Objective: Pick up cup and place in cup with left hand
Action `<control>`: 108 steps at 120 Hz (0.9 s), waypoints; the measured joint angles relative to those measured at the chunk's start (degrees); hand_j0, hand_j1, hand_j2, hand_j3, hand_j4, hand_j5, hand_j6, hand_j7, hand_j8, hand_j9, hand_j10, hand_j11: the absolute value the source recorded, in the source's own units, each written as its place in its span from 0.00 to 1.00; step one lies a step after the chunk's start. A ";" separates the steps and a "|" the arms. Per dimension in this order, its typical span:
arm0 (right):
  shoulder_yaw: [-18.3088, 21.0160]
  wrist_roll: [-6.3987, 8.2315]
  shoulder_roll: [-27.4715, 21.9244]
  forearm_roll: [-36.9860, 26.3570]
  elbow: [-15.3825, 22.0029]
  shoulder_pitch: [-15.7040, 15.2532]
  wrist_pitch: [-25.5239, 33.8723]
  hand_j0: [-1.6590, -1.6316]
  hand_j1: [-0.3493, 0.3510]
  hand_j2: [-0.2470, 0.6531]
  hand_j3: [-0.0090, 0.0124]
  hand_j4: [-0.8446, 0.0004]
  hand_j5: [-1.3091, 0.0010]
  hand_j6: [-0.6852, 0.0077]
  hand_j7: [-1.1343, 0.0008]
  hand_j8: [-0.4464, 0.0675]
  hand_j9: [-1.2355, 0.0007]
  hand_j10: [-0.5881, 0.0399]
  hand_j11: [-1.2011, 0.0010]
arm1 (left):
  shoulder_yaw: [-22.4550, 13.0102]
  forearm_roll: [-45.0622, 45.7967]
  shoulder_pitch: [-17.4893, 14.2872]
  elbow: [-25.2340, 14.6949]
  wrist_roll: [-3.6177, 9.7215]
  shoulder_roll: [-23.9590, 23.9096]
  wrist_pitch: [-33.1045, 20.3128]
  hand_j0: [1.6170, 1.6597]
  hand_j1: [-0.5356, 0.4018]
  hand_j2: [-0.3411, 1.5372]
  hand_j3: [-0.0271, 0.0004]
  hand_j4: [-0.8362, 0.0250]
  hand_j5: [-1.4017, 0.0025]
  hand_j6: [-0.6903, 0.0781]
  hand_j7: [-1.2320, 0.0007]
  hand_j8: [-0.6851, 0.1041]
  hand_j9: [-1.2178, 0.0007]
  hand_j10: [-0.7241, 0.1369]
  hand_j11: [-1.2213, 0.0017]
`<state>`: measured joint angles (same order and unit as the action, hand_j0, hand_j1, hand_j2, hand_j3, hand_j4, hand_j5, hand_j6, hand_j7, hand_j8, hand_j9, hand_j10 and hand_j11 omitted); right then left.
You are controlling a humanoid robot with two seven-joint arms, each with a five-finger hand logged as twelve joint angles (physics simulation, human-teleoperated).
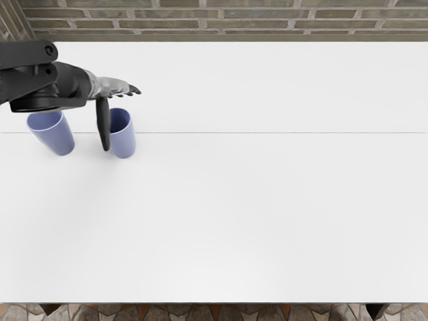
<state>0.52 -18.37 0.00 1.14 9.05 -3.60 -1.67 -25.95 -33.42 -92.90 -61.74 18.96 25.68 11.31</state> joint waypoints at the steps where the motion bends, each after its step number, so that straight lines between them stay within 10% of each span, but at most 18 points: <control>1: 0.00 0.00 0.00 0.00 0.00 0.00 0.00 0.04 0.00 0.27 0.42 1.00 1.00 0.99 1.00 0.87 1.00 0.94 1.00 | -0.07 0.00 -0.08 -0.11 0.01 -0.13 -0.20 0.96 0.92 0.18 0.99 0.94 0.98 0.87 0.98 0.84 0.98 0.82 0.98; 108: 0.00 0.00 0.00 0.00 0.00 0.00 0.00 0.04 0.00 0.27 0.42 1.00 1.00 0.99 1.00 0.87 1.00 0.94 1.00 | -10.09 2.02 -4.22 -10.05 0.02 -0.45 -14.38 0.96 0.87 0.19 0.99 0.90 0.94 0.82 0.94 0.79 0.94 0.77 0.94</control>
<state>0.52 -18.37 0.00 1.14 9.05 -3.60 -1.67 -36.04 -31.40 -97.12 -71.79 18.98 25.22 -3.07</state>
